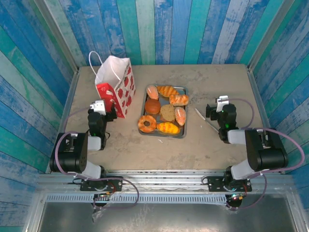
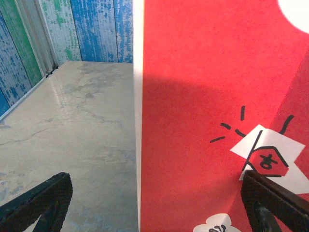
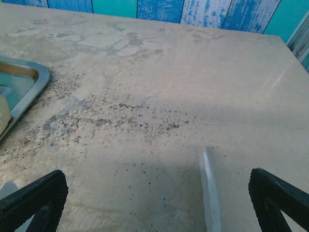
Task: Place the fake bread into the paper bag
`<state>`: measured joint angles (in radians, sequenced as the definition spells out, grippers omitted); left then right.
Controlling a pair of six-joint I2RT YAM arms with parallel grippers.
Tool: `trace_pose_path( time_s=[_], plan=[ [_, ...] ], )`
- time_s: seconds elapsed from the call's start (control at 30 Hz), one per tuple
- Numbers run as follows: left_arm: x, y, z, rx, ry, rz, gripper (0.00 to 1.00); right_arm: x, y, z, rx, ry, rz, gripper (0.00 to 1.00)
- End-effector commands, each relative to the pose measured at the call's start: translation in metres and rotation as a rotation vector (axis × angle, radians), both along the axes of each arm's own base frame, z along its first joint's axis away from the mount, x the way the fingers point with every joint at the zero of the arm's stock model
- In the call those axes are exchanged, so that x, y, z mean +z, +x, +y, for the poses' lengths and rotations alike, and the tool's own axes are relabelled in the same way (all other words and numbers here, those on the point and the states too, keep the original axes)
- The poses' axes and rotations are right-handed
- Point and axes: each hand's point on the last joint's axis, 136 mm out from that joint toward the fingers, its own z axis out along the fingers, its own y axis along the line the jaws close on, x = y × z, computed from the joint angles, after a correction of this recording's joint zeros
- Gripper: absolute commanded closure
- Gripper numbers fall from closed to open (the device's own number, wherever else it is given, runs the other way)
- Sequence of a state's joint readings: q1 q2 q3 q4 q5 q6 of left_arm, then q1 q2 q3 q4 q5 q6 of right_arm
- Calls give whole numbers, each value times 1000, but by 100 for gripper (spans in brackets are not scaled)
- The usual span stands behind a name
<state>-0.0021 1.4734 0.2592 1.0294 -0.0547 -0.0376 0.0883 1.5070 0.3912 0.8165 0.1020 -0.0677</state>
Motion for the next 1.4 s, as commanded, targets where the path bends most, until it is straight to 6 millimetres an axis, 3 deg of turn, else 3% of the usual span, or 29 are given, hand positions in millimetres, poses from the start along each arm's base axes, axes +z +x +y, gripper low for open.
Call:
trace_pose_path(
  time_s=[0.0, 1.17, 1.37],
  plan=[
    [4, 6, 1, 9, 15, -20, 6, 7, 6, -5, -26, 3, -27, 0],
    [4, 6, 1, 10, 12, -18, 6, 7, 6, -5, -25, 2, -26, 0],
    [12, 4, 4, 27, 9, -37, 6, 9, 6, -6, -30, 5, -34, 0]
  ],
)
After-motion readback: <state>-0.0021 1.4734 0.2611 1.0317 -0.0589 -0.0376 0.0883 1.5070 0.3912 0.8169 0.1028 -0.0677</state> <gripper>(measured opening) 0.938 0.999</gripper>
